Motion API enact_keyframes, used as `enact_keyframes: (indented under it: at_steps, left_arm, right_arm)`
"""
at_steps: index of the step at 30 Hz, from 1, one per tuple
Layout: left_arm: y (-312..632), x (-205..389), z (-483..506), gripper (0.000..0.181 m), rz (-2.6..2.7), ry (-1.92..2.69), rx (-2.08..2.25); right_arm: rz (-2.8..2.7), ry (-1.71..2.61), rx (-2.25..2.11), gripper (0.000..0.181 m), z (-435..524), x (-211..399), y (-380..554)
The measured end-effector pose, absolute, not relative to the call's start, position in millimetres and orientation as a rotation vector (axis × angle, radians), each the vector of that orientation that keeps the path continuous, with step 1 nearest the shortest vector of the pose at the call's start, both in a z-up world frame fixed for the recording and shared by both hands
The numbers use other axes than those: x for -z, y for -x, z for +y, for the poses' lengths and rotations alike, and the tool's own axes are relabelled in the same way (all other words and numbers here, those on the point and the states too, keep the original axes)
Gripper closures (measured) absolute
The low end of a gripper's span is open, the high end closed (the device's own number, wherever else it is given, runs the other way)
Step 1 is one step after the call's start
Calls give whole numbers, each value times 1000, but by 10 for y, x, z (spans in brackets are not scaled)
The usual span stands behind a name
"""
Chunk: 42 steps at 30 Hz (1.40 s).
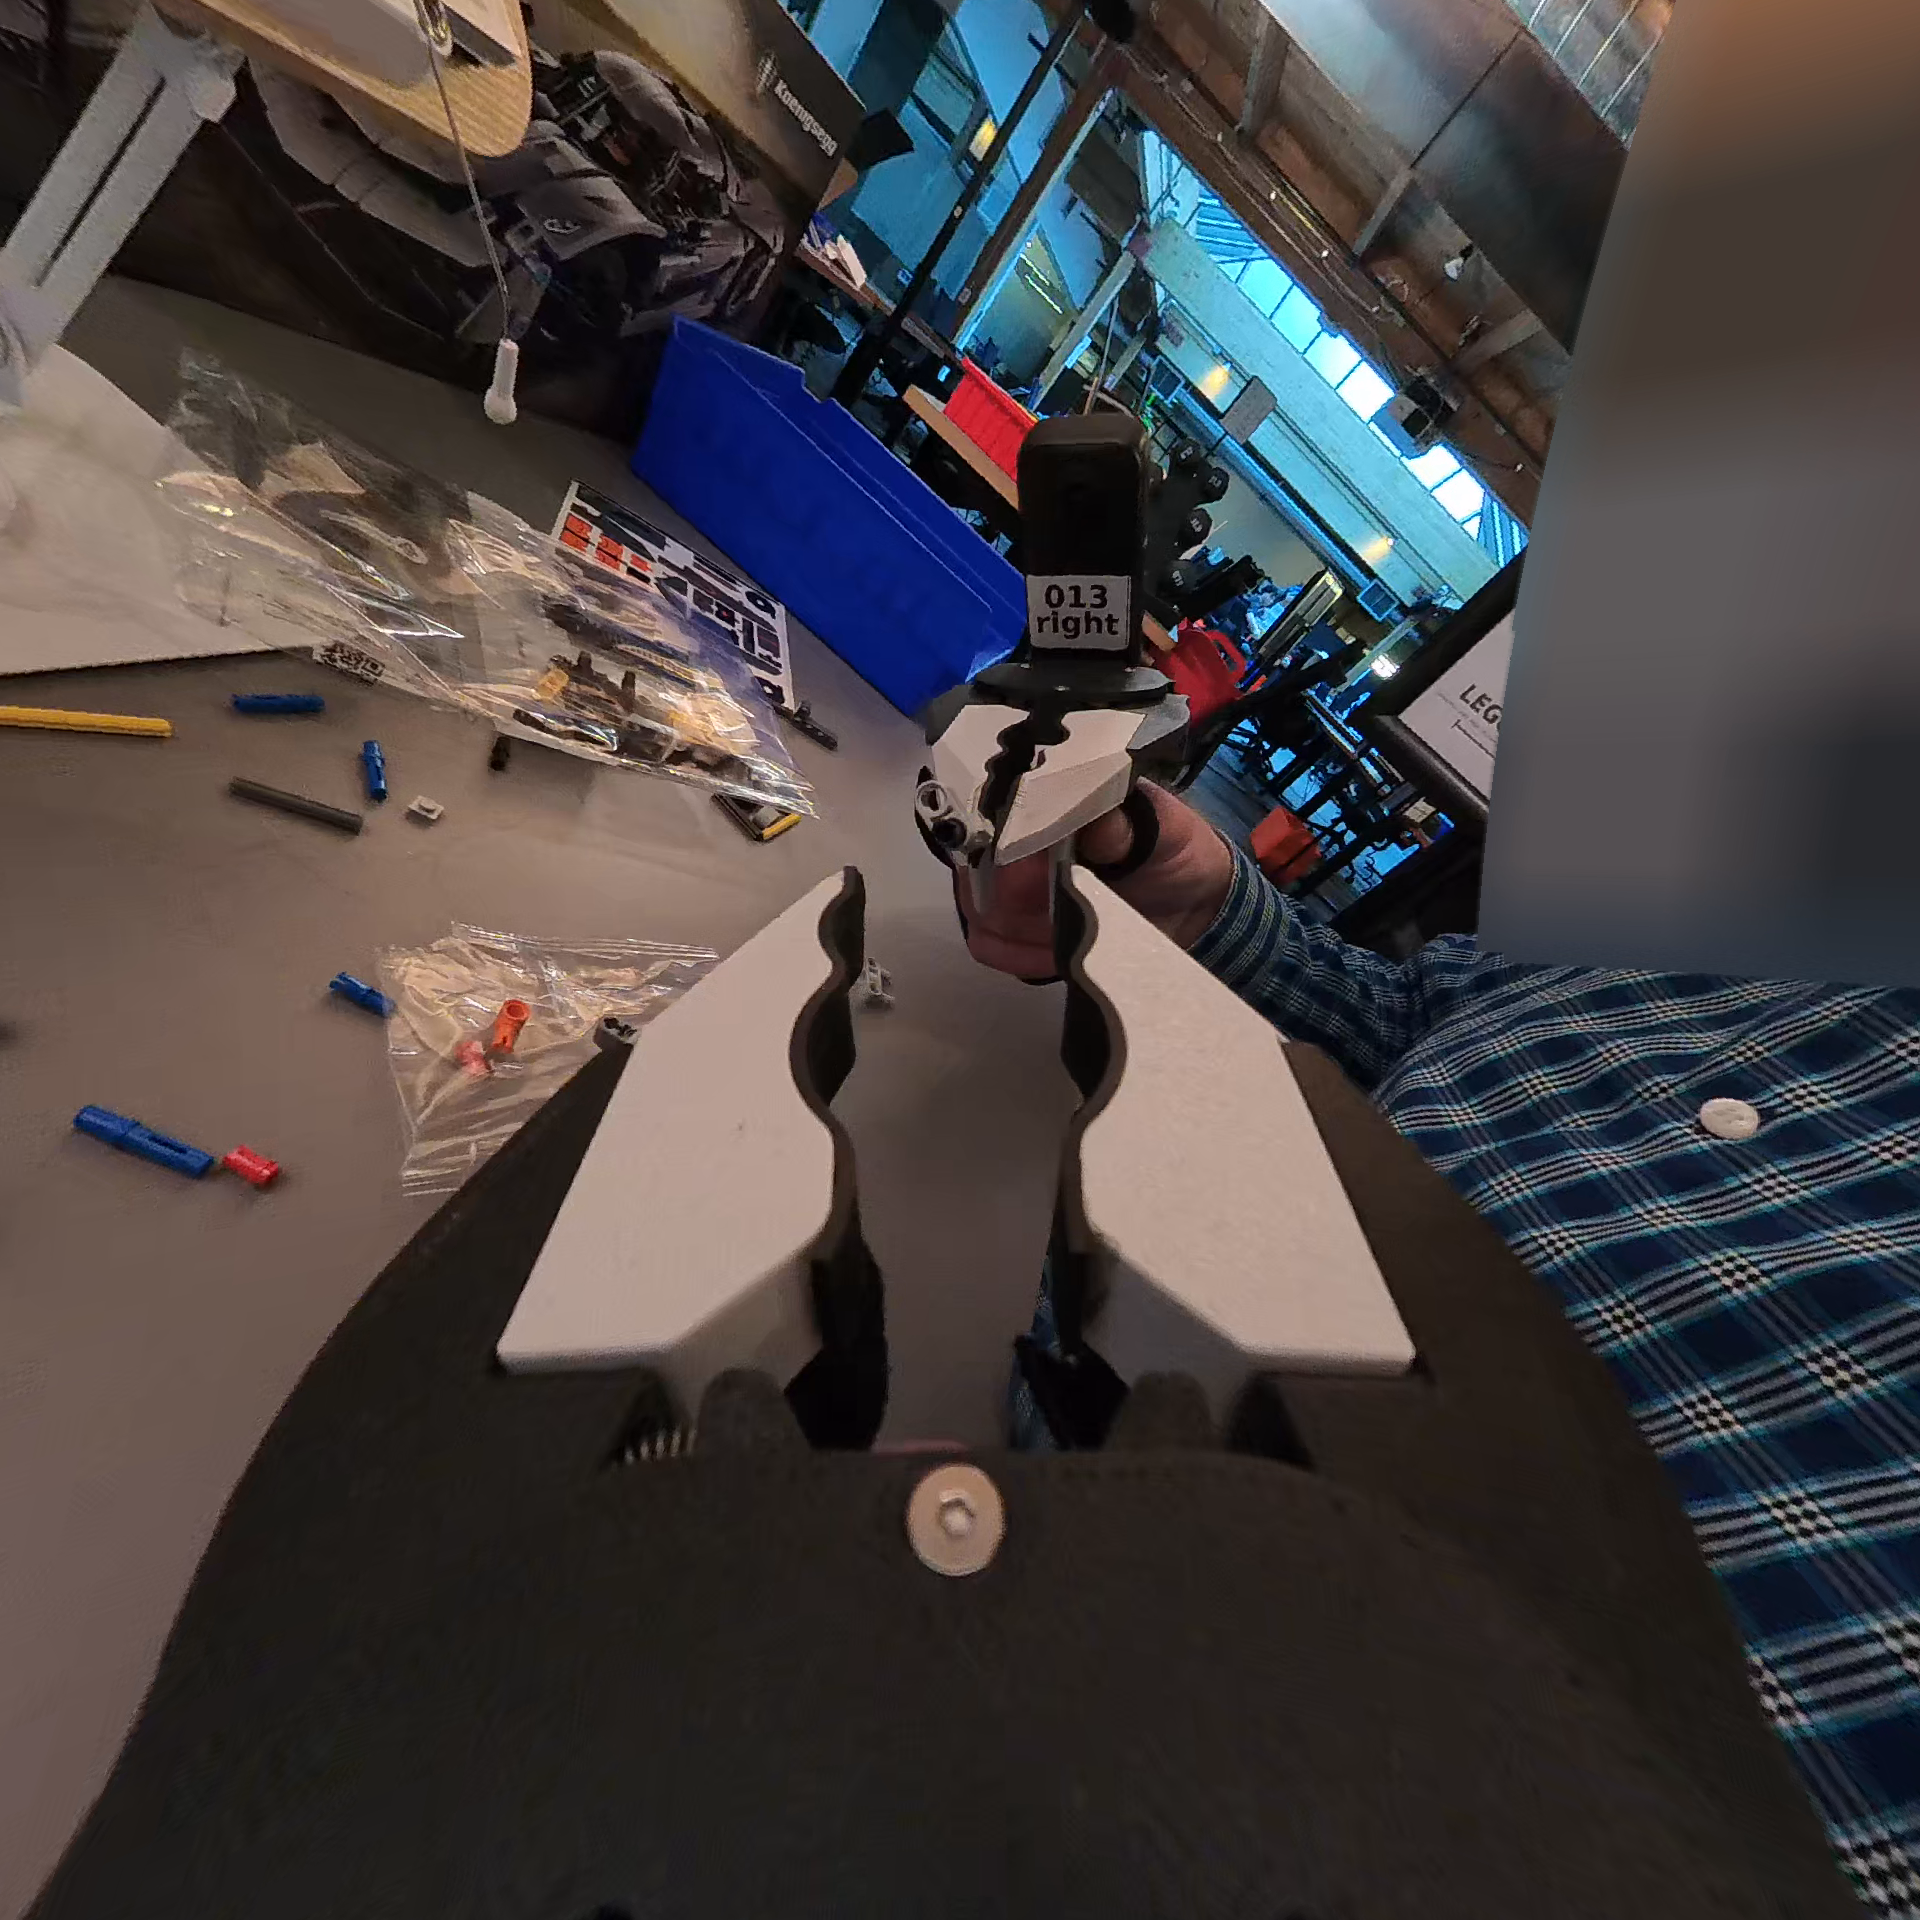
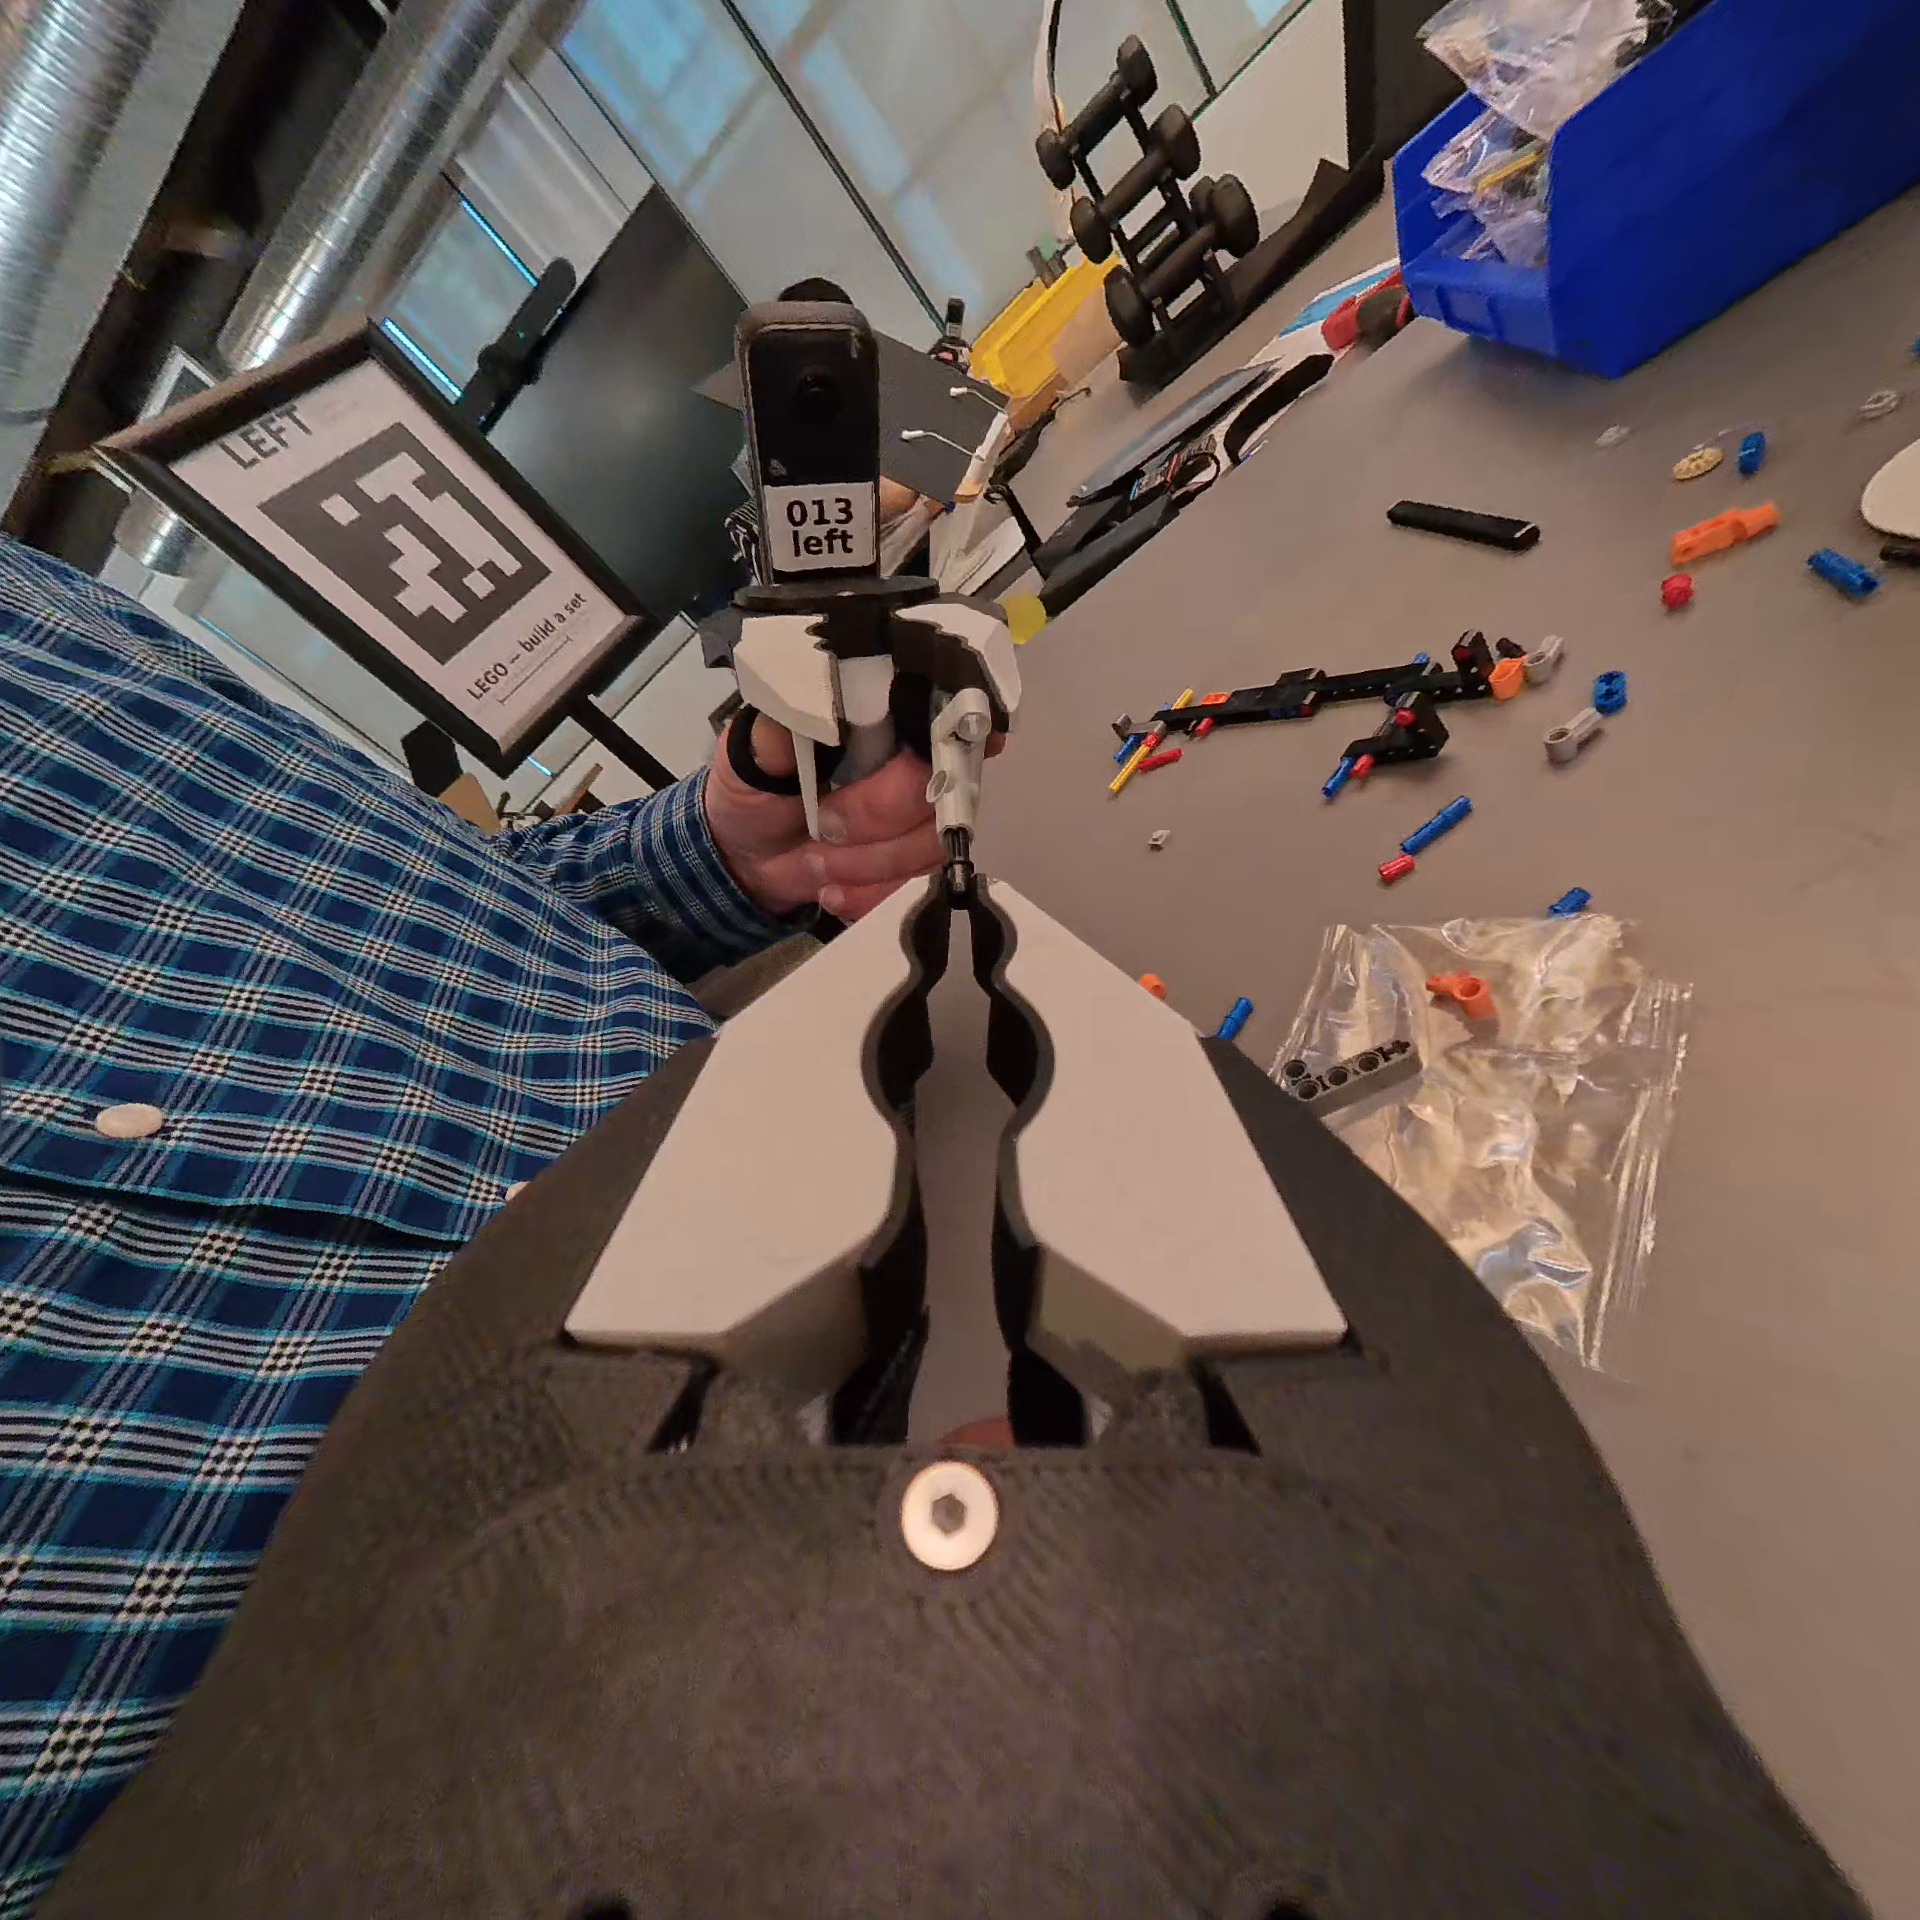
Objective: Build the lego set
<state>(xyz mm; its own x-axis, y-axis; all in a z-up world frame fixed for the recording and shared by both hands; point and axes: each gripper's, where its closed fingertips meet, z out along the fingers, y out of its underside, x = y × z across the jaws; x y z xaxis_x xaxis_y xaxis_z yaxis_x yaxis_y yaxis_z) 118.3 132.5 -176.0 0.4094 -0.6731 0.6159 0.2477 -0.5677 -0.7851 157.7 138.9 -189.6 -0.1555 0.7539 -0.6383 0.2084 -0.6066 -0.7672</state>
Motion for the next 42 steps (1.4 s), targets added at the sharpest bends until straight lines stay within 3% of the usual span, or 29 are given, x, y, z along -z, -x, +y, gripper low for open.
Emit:
enact_keyframes:
  at_steps: [7, 12, 21, 29, 32, 36, 42]
  left_arm:
    - [-1186, 1783, 1339, 144, 387, 1797, 1270]
    - [-1328, 1819, 1295, 142, 485, 1842, 1276]
    - [-1525, 1901, 1199, 171, 677, 1888, 1269]
    - [-1558, 1868, 1170, 173, 680, 1873, 1292]
    - [-1561, 1831, 1173, 165, 670, 1857, 1302]
    - [-1584, 1854, 1129, 176, 710, 1859, 1289]
    - [-1591, 1830, 1099, 176, 777, 1821, 1200]
  right_arm:
    - [-1101, 1705, -1804, 180, 1385, 1894, -1587]
    - [-1311, 1631, -1558, 180, 1285, 1924, -1568]
    - [-1533, 1498, -1259, 180, 1236, 1890, -1580]
    - [-1551, 1495, -1306, 180, 1205, 1881, -1598]
    - [-1567, 1483, -1287, 180, 1185, 1881, -1592]
    - [-1595, 1468, -1242, 180, 1156, 1896, -1584]
    - [-1587, 1441, -1223, 179, 1136, 1870, -1585]
